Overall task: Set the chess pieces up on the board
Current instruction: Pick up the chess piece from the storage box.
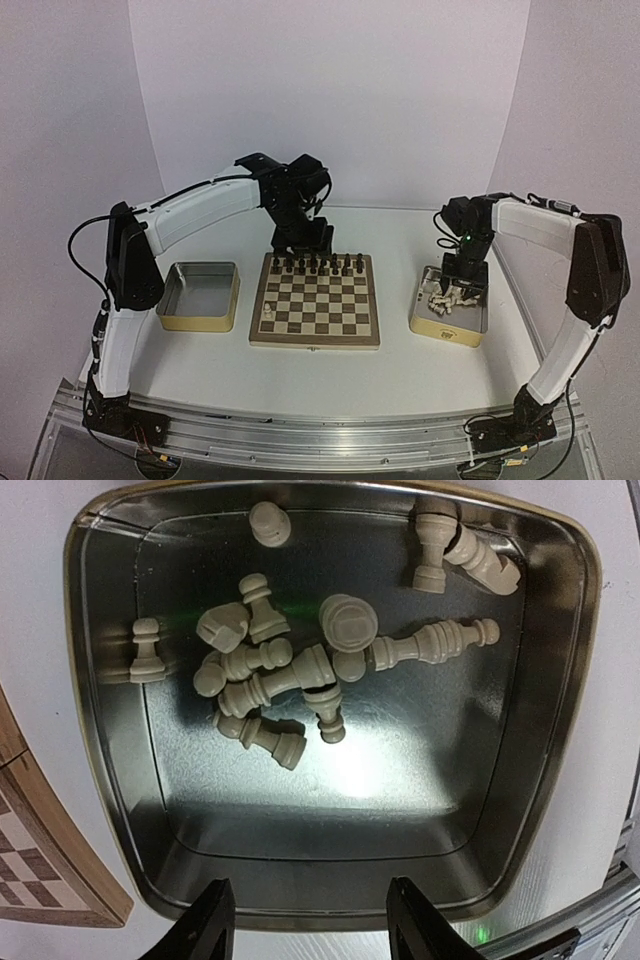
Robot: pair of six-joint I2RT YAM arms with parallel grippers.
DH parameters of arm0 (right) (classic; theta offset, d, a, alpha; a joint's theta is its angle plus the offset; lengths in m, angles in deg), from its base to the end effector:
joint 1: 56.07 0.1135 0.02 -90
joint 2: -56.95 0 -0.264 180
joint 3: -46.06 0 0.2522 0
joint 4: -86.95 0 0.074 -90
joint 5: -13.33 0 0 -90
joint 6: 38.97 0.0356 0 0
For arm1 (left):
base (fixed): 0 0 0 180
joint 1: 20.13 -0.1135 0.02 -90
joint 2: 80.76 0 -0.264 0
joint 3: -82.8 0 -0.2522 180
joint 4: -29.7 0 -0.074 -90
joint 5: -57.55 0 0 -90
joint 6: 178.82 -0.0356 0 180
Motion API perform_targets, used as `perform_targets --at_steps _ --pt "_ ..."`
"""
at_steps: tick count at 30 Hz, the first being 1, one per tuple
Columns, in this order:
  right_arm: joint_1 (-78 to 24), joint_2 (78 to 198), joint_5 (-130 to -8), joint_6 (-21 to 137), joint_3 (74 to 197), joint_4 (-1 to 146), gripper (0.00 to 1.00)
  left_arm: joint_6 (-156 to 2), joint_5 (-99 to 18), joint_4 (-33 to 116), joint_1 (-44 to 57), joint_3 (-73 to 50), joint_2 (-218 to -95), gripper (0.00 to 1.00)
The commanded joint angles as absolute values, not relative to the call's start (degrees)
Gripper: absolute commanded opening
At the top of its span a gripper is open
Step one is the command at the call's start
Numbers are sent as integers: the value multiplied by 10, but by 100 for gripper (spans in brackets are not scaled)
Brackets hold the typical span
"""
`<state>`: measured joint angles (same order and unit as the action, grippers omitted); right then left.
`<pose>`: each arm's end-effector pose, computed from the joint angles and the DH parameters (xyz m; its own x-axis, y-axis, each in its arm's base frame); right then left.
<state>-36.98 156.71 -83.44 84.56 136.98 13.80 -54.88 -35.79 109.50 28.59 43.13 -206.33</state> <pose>0.3125 0.1037 0.2266 -0.9509 0.2514 -0.1806 0.2591 0.9656 -0.0203 0.3043 -0.3498 0.2932 -0.9241 0.2078 -0.3206 0.3019 0.9115 -0.2794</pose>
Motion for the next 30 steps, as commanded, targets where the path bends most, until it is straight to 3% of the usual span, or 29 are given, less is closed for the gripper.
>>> perform_targets --at_steps 1,4,12,13,15,30 --pt "-380 1592 -814 826 1351 189 49 -556 -367 1074 290 437 -2067 74" --pt "-383 1614 -816 782 1354 200 42 -555 -367 1069 290 439 -2068 74" --pt "-388 1655 -807 660 1361 215 38 -551 -365 1067 290 448 -2076 74" --pt "-389 1660 -808 652 1364 217 30 -549 -365 1065 290 448 -2077 74" --pt "-391 1668 -803 639 1368 223 25 -546 -364 1064 290 449 -2078 74" --pt "-391 1708 -785 631 1371 251 24 -530 -365 1057 290 455 -2087 74"
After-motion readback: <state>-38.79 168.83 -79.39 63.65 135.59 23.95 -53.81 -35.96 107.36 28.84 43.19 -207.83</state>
